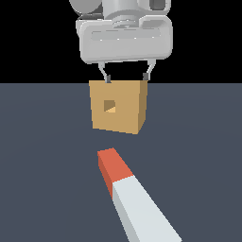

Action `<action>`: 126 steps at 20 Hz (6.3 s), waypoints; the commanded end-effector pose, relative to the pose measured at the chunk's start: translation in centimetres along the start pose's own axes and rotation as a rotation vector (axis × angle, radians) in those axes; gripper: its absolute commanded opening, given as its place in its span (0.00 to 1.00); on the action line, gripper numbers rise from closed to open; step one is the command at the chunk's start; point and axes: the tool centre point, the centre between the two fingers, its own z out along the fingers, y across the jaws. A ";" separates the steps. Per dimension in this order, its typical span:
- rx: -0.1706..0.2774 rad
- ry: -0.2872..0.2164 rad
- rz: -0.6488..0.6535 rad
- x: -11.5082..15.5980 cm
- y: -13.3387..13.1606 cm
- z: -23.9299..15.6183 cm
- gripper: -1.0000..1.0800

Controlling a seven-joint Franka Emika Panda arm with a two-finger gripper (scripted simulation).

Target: Insert the peg into the horizontal hole in a box.

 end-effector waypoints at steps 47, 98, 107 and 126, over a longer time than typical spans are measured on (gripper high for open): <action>0.063 0.009 -0.363 -19.2 -1.0 13.5 0.96; 0.063 0.003 -0.153 -14.6 -6.0 15.9 0.00; 0.063 -0.003 0.032 -9.7 -9.3 13.7 0.00; 0.062 -0.013 0.334 -0.4 -12.0 10.2 0.00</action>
